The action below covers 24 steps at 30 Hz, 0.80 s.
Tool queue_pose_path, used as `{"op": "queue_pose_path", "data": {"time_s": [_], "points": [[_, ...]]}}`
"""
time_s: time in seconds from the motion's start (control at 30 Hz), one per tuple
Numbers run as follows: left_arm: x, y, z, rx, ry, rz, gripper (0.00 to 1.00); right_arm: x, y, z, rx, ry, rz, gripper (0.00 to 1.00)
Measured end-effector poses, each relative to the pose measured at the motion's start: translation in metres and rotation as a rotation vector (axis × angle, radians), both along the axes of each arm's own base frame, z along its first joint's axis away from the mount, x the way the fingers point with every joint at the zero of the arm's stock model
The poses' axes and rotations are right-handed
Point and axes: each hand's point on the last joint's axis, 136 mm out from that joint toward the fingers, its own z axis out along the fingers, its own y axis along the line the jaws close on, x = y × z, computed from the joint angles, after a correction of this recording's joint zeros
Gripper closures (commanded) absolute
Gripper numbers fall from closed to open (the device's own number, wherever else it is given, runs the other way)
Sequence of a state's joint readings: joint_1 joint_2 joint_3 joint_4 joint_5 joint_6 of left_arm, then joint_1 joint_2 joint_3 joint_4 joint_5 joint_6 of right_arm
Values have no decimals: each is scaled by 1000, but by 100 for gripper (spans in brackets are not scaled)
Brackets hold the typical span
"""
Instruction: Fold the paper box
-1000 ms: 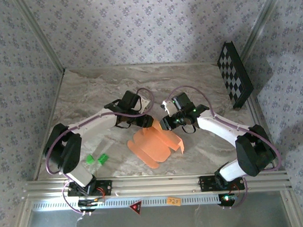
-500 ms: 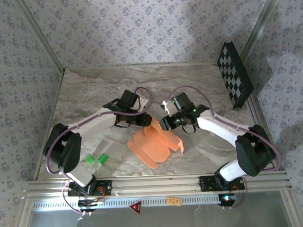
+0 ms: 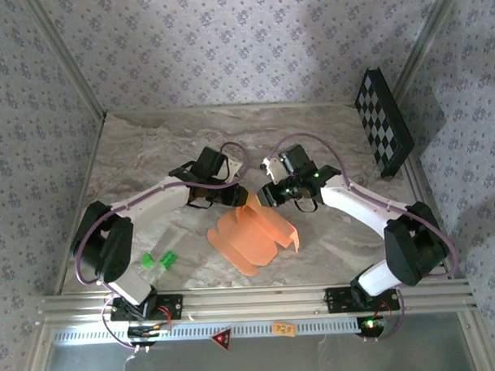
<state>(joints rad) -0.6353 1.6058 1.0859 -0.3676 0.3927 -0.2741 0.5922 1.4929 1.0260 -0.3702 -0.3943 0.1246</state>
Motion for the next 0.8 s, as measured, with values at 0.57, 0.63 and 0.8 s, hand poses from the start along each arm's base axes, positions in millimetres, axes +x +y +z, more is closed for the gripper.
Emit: {"op": "queue_pose_path", "data": {"time_s": [0.57, 0.63, 0.8], "points": [[2, 2, 0, 12, -12, 9, 67, -2, -1, -14, -6, 38, 3, 77], [3, 2, 0, 12, -12, 9, 67, -2, 0, -14, 0, 39, 5, 77], [2, 2, 0, 12, -12, 9, 67, -2, 1, -14, 12, 40, 9, 78]]}}
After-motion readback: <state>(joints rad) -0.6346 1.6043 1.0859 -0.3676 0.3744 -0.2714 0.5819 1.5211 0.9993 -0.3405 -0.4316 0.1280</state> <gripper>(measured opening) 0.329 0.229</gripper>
